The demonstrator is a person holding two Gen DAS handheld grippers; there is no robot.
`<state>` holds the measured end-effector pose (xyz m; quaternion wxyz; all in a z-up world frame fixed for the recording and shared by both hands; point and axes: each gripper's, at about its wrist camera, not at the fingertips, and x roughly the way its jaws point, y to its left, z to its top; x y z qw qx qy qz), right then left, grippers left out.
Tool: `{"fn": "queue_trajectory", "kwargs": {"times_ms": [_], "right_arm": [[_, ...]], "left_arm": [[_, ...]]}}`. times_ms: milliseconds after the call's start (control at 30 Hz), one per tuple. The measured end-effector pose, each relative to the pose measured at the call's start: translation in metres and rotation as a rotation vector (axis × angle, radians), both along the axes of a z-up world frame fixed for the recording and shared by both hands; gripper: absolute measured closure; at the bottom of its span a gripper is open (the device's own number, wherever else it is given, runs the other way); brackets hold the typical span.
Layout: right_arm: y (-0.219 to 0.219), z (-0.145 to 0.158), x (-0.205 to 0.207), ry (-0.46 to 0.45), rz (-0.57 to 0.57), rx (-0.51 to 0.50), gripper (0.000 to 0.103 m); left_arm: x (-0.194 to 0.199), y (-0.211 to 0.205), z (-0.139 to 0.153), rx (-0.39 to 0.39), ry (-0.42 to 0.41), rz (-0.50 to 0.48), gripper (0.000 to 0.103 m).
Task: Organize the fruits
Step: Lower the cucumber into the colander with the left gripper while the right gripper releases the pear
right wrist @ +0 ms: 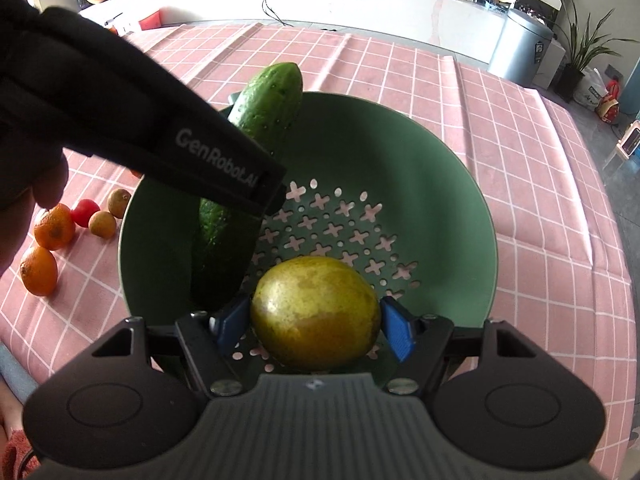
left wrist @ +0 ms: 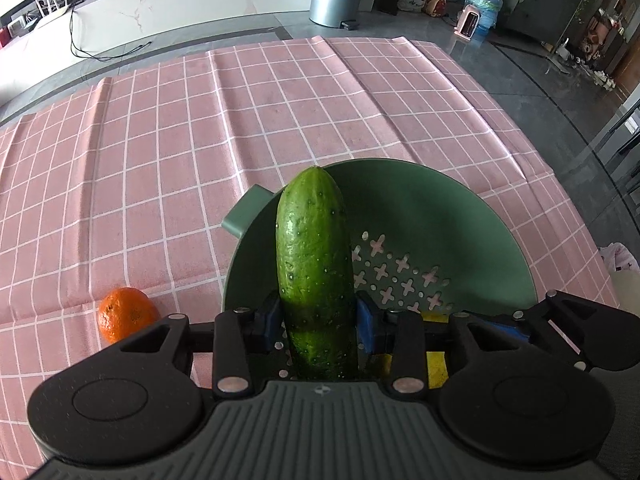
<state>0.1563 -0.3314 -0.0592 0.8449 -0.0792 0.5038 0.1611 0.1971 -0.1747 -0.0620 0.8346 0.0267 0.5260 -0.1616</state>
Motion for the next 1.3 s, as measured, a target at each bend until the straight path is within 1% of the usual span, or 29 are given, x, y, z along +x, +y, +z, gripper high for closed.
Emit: {"fn": "queue_trajectory", "kwargs": {"times_ms": [67, 100, 167, 200, 267, 367, 400, 467, 533, 600, 633, 700, 800, 900, 967, 1100, 1167, 1300], "right_arm": [[-0.002, 0.003, 0.000, 0.000, -0.016, 0.002, 0.033], [0.000, 0.005, 0.001, 0.001, -0.022, 0.004, 0.030], [-0.001, 0.009, 0.001, 0.000, -0.037, 0.005, 0.027], [-0.002, 0.011, 0.000, -0.001, -0.040, 0.002, 0.027], [0.000, 0.014, -0.003, -0.007, -0.043, -0.007, 0.027], [0.002, 0.025, -0.011, -0.045, -0.062, -0.012, 0.027], [0.003, 0.029, -0.015, -0.065, -0.077, -0.010, 0.024], [0.005, 0.039, -0.022, -0.110, -0.123, -0.001, 0.022], [0.005, 0.048, -0.033, -0.152, -0.179, 0.037, 0.022], [0.004, 0.055, -0.044, -0.179, -0.237, 0.087, 0.022], [0.003, 0.059, -0.049, -0.186, -0.277, 0.119, 0.022], [0.004, 0.064, -0.059, -0.191, -0.339, 0.171, 0.022], [0.012, 0.069, -0.072, -0.208, -0.393, 0.248, 0.022], [0.024, 0.071, -0.088, -0.231, -0.424, 0.279, 0.022], [0.036, 0.072, -0.095, -0.233, -0.430, 0.277, 0.022], [0.060, 0.068, -0.109, -0.228, -0.409, 0.276, 0.022], [0.068, 0.064, -0.114, -0.221, -0.389, 0.287, 0.022], [0.085, 0.055, -0.120, -0.213, -0.358, 0.292, 0.023]], "left_arm": [[0.002, 0.000, 0.000, 0.015, 0.002, -0.005, 0.058], [0.002, -0.001, 0.000, 0.025, -0.003, -0.010, 0.055], [0.001, -0.001, 0.003, 0.024, -0.017, -0.030, 0.052], [0.000, -0.001, 0.005, 0.030, -0.021, -0.039, 0.049], [-0.003, 0.000, 0.011, 0.035, -0.038, -0.044, 0.049], [-0.014, 0.006, 0.027, 0.006, -0.076, -0.052, 0.049], [-0.019, 0.009, 0.035, -0.007, -0.093, -0.061, 0.048], [-0.030, 0.015, 0.049, -0.015, -0.133, -0.081, 0.048], [-0.042, 0.022, 0.063, -0.005, -0.184, -0.102, 0.046], [-0.055, 0.029, 0.076, 0.021, -0.235, -0.118, 0.041], [-0.060, 0.033, 0.081, 0.035, -0.256, -0.129, 0.040], [-0.070, 0.041, 0.088, 0.063, -0.280, -0.152, 0.040], [-0.084, 0.054, 0.096, 0.088, -0.306, -0.185, 0.040], [-0.093, 0.068, 0.097, 0.111, -0.307, -0.229, 0.040], [-0.097, 0.076, 0.094, 0.132, -0.300, -0.253, 0.040], [-0.106, 0.099, 0.086, 0.173, -0.285, -0.259, 0.040], [-0.108, 0.108, 0.080, 0.173, -0.268, -0.269, 0.040], [-0.108, 0.133, 0.067, 0.151, -0.209, -0.296, 0.040]]}}
